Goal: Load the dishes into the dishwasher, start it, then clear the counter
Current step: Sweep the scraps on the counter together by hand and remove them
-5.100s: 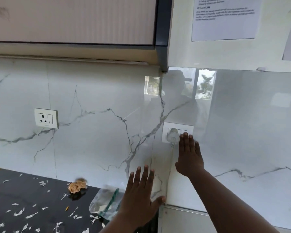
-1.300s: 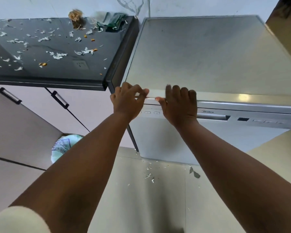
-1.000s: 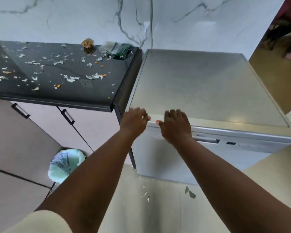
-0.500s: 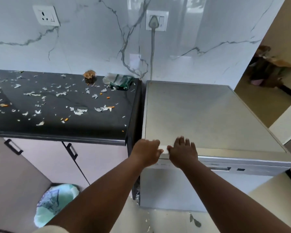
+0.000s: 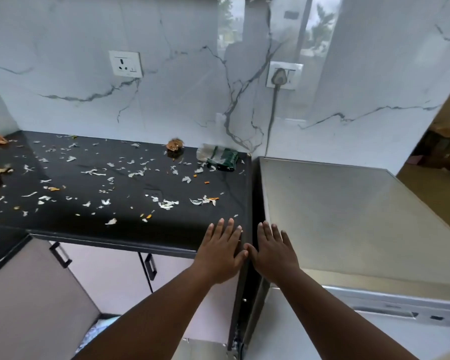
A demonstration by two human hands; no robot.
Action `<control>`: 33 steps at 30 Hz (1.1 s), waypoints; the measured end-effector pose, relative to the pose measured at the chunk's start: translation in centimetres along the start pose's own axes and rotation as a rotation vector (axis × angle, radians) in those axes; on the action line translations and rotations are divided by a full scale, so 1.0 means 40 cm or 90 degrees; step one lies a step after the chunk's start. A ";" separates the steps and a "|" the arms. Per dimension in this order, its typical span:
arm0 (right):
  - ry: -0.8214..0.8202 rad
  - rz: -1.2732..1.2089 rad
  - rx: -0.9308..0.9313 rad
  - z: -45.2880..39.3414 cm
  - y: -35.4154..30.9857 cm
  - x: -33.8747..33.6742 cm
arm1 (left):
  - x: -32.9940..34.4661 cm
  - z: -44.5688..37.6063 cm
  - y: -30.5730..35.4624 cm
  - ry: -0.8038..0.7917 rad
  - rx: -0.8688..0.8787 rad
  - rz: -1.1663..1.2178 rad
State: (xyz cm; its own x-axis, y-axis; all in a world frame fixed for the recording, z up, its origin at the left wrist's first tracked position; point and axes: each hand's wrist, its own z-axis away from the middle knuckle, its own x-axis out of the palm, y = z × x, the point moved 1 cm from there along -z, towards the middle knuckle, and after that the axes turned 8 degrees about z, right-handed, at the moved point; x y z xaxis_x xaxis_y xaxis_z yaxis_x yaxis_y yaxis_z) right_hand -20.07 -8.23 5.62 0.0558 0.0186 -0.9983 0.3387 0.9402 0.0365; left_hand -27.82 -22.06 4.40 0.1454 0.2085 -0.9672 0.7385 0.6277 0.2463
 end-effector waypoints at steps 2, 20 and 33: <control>0.004 0.001 -0.032 -0.031 -0.045 0.000 | -0.010 0.012 -0.057 0.015 -0.033 -0.016; -0.017 -0.012 -0.217 -0.361 -0.294 0.033 | -0.063 0.031 -0.482 0.011 -0.325 -0.025; 0.008 0.034 -0.117 -0.547 -0.501 -0.059 | -0.208 -0.078 -0.741 0.001 -0.177 -0.011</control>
State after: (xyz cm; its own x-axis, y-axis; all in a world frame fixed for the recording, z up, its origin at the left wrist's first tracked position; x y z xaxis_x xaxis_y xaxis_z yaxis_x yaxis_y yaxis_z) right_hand -47.55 -19.67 6.24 0.0568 0.0734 -0.9957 0.1585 0.9840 0.0815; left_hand -52.98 -40.04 5.33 0.1339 0.1967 -0.9713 0.5319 0.8127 0.2380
